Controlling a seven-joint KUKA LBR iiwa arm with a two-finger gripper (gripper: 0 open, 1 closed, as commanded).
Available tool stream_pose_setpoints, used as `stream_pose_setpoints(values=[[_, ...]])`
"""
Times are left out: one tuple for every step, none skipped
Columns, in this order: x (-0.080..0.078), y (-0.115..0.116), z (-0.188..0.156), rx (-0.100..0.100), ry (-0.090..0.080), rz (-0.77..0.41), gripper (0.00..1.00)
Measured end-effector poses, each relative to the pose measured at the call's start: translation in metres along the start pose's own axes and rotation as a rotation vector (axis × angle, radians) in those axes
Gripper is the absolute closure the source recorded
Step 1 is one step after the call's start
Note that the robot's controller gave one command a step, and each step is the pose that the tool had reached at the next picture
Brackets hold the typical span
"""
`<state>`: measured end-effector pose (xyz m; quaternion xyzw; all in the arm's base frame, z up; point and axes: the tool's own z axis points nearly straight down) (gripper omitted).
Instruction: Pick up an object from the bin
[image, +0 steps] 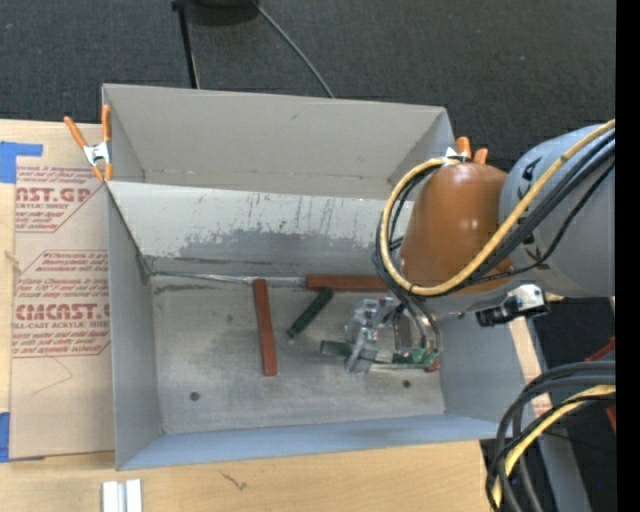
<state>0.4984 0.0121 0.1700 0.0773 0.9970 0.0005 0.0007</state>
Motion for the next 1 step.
stream_pose_setpoints(values=[[-0.0002,0.0002,-0.0061,0.000,-0.001,0.000,1.00]])
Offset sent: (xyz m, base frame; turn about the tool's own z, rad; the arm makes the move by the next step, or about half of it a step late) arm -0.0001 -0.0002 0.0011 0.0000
